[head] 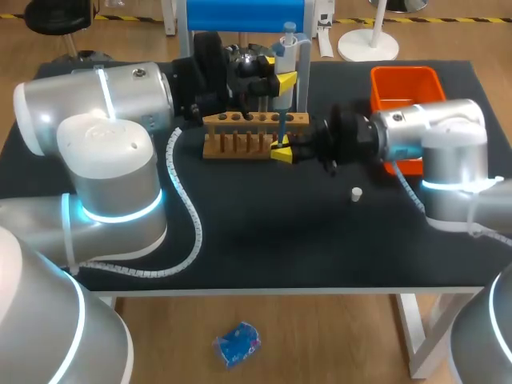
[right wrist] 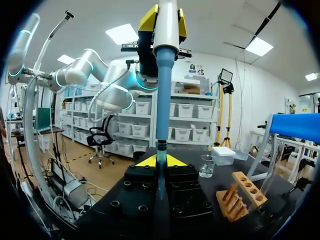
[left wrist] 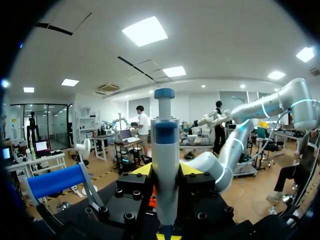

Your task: Invert the test tube, pick up the pipette, mount the tip to pipette, aspirate from beaker and dispense into the tube, eject the tip, return the pipette, and cap with the stopper.

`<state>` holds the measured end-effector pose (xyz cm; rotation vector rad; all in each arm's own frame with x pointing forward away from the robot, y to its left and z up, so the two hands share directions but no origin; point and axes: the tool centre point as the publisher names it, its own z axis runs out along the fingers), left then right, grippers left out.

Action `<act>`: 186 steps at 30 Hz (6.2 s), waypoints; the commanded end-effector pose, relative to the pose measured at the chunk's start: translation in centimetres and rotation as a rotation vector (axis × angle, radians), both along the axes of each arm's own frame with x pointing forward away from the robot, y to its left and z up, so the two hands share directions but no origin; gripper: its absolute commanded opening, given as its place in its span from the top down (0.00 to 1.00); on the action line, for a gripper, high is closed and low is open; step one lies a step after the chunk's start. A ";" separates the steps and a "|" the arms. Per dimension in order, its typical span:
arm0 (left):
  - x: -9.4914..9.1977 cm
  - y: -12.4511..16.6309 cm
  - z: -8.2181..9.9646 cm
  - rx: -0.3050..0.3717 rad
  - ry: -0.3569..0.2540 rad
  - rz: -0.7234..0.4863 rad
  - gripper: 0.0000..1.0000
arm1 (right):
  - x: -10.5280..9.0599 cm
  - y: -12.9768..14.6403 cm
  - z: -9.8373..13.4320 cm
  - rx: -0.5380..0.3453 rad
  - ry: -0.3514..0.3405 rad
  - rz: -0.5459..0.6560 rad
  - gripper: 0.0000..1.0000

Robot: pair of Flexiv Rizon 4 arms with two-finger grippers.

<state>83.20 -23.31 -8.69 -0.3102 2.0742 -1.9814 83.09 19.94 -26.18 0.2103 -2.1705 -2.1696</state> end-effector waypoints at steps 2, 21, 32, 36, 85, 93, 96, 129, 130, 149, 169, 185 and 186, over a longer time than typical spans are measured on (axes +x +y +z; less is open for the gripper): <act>0.0 -0.1 -1.1 -0.001 0.001 0.004 1.00 | -0.8 -0.1 1.3 0.005 0.014 -0.061 1.00; 0.0 -0.1 -1.1 -0.001 0.001 0.004 1.00 | -1.3 -0.4 1.6 -0.004 0.040 -0.180 1.00; 0.0 -0.1 -1.1 -0.001 0.001 0.004 1.00 | -1.2 -0.4 1.2 -0.045 0.075 -0.147 0.00; 0.0 -0.1 -1.1 -0.001 0.001 0.004 1.00 | -1.2 -0.9 0.3 -0.126 0.105 -0.065 0.00; 1.2 10.5 -1.0 -0.021 -0.069 0.182 1.00 | -3.0 -7.1 -0.6 -0.222 0.029 0.094 0.00; 1.2 10.5 -1.0 -0.021 -0.069 0.182 1.00 | -3.0 -7.1 -0.6 -0.222 0.029 0.094 0.00; 1.2 10.5 -1.0 -0.021 -0.069 0.182 1.00 | -3.0 -7.1 -0.6 -0.222 0.029 0.094 0.00; 4.9 27.2 -1.3 0.029 -0.075 0.374 1.00 | -3.1 3.4 -3.2 -0.437 -0.038 -0.251 0.00; 5.0 27.5 -1.2 0.020 -0.075 0.378 1.00 | -3.2 4.3 -3.5 -0.428 -0.028 -0.288 0.00; 5.3 28.3 -1.1 0.020 -0.079 0.401 1.00 | -3.5 6.8 -3.6 -0.397 -0.017 -0.257 0.00; 8.3 29.9 -1.8 0.006 -0.084 0.385 1.00 | 0.2 15.6 -7.6 -0.479 0.054 -0.537 0.00; 9.6 31.4 -2.1 -0.010 -0.081 0.385 1.00 | 5.4 20.7 -10.9 -0.484 0.059 -0.552 0.00; 9.6 31.5 -2.1 -0.010 -0.082 0.384 1.00 | 5.6 21.0 -11.0 -0.492 0.060 -0.552 0.00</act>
